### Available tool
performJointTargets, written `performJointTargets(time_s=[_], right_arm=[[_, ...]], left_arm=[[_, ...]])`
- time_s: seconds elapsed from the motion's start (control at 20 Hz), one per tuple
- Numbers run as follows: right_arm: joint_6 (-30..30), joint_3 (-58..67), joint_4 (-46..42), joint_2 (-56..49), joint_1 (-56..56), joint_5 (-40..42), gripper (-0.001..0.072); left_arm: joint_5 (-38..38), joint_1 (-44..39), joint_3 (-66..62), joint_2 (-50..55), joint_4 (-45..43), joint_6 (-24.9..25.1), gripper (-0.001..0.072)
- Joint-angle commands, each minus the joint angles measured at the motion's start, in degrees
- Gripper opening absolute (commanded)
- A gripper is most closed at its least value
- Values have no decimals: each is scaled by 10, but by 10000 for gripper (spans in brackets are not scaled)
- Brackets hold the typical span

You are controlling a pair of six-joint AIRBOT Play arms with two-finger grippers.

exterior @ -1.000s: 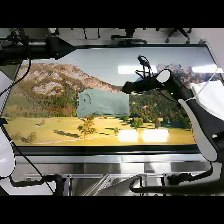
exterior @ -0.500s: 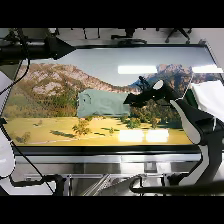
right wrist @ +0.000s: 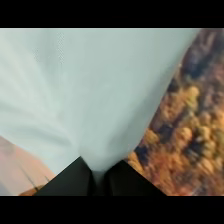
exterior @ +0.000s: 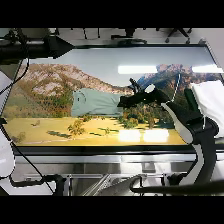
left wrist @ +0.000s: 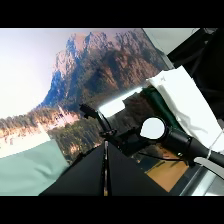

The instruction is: Fold the shirts.

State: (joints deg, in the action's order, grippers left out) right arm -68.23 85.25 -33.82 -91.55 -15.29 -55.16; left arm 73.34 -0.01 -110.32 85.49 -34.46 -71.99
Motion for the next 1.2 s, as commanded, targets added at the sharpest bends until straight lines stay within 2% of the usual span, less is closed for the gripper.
performJointTargets(time_s=[0.0,0.2,0.65,0.8,0.9,1.0,1.15], right_arm=[[25,8,43,26,8,6,21],[20,39,43,117,100,4,20],[-94,185,43,229,503,-80,20],[-135,189,42,256,621,-155,21],[-176,189,16,269,698,-253,20],[-182,188,-20,277,744,-339,20],[-229,188,-57,288,783,-388,21]], left_arm=[[16,0,0,0,0,0,14],[37,0,0,0,0,0,15],[58,0,0,0,0,0,15],[63,0,0,0,0,0,14],[73,0,0,0,0,0,15],[87,0,0,0,0,0,15],[87,0,28,0,1,0,15]])
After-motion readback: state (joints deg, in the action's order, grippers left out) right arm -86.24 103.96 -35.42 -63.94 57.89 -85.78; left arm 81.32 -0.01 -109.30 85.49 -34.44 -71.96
